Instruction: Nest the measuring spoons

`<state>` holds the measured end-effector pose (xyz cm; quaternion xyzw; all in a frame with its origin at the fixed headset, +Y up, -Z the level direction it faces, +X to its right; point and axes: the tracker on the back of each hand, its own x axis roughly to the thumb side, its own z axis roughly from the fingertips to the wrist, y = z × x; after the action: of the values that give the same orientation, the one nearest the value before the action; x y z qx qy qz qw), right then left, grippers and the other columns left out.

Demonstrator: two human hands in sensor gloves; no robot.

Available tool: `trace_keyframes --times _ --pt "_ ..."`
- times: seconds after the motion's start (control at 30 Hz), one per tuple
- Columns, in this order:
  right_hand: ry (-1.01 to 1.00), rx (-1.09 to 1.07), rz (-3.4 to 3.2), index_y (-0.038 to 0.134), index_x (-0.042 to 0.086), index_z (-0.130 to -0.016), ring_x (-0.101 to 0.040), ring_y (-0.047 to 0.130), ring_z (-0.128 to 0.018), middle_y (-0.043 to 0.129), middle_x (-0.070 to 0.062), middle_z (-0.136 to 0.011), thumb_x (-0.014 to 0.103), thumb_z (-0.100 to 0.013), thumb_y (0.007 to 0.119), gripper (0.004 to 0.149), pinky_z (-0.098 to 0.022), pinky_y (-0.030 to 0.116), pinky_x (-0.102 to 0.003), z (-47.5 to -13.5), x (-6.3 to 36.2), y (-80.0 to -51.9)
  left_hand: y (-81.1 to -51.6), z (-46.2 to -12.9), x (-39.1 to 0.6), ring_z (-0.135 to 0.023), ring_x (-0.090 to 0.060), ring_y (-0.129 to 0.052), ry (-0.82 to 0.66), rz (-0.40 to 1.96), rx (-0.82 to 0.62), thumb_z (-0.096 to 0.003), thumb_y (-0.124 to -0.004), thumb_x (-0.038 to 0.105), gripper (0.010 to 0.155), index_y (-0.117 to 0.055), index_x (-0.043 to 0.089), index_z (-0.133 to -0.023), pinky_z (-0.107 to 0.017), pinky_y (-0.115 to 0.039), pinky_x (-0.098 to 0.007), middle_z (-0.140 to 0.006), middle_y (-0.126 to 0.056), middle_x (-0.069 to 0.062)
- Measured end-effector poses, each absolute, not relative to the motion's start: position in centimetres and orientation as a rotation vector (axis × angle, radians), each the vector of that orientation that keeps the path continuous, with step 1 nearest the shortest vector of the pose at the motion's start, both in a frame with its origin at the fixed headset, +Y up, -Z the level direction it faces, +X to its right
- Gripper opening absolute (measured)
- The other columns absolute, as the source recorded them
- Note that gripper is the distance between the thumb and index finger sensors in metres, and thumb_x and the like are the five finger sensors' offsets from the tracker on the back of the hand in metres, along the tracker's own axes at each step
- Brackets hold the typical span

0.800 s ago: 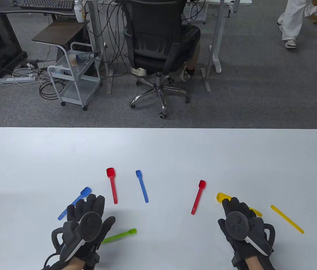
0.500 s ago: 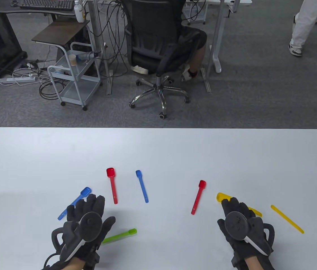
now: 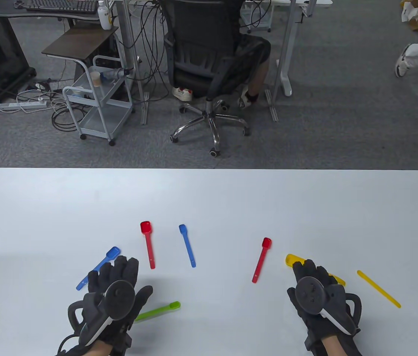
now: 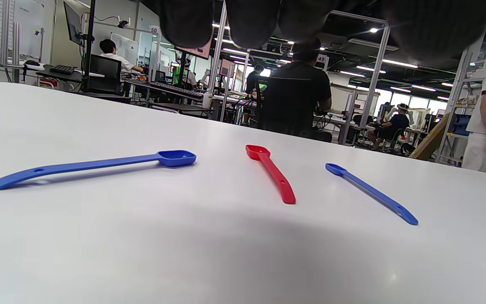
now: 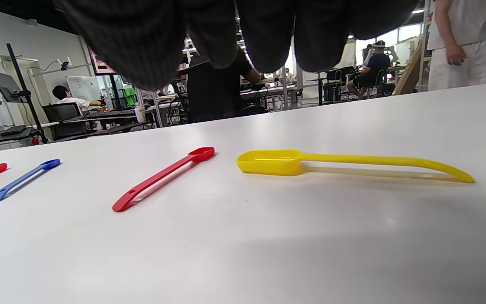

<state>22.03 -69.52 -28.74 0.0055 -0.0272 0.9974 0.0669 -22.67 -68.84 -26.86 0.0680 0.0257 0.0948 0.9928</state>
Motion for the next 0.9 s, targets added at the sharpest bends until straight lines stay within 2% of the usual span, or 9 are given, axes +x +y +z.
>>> trace_keyframes --times 0.47,0.9 --pt "-0.019 -0.12 3.085 0.064 0.018 -0.109 -0.053 0.067 -0.101 0.063 -0.021 -0.12 0.042 -0.049 0.078 0.066 -0.071 0.057 -0.064 -32.6 24.9 -68.7 -68.9 -26.8 -22.6 -0.113 -0.048 -0.069 0.05 0.187 0.137 -0.0415 -0.08 0.068 0.081 -0.062 0.033 -0.112 -0.082 -0.047 -0.066 -0.122 -0.062 -0.003" --pt "0.142 -0.228 3.157 0.068 0.018 -0.107 -0.051 0.066 -0.103 0.063 -0.019 -0.119 0.039 -0.047 0.083 0.065 -0.072 0.056 -0.063 -35.9 27.7 -71.7 -68.7 -26.8 -22.8 -0.113 -0.048 -0.069 0.055 0.197 0.135 -0.0414 -0.08 0.068 0.081 -0.063 0.033 -0.112 -0.082 -0.047 -0.066 -0.122 -0.063 -0.003"
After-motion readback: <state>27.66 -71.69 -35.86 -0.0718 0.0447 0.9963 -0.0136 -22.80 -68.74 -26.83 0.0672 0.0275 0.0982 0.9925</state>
